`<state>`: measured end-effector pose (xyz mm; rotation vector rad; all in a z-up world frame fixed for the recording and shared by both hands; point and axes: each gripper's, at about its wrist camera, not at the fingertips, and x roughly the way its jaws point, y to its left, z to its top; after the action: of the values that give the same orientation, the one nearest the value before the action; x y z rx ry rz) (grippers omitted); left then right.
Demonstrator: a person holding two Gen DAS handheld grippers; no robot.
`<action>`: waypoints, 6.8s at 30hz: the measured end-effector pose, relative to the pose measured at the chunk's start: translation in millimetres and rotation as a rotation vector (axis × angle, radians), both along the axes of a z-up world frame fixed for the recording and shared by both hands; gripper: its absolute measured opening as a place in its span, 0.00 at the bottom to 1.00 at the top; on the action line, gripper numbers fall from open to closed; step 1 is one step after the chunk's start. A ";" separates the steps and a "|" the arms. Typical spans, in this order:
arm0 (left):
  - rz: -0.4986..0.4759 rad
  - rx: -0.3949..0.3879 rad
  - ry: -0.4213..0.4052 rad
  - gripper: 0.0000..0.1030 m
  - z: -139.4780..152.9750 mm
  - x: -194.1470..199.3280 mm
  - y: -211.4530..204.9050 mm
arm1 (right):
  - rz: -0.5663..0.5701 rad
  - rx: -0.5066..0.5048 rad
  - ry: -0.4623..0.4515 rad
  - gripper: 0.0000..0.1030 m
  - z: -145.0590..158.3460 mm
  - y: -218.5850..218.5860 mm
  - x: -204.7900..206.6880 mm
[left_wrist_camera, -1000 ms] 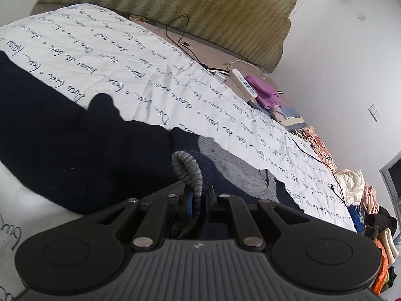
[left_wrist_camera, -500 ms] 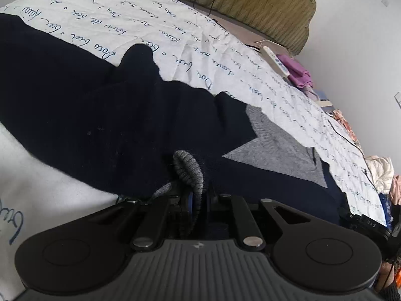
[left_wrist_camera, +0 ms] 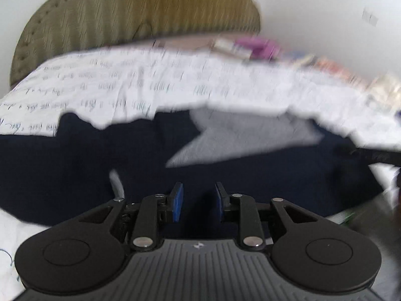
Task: Fold small clothes
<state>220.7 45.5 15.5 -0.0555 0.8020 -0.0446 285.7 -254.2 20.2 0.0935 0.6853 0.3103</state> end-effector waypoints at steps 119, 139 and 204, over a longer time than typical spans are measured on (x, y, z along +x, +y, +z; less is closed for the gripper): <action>0.582 -1.151 -0.295 0.93 -51.0 -64.0 154.5 | 0.337 0.812 0.176 0.15 105.4 50.2 18.2; 0.410 -0.713 -0.111 0.92 -12.5 4.6 136.8 | -0.031 0.696 0.292 0.15 -24.0 -78.5 -25.1; 0.026 0.148 -0.138 0.52 -24.9 30.0 13.9 | 0.052 -0.117 -0.094 0.43 -28.2 -4.0 -37.0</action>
<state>250.7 59.4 -9.4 0.0768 0.6650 0.0350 248.7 -258.3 -8.1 -0.0502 0.6120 0.3213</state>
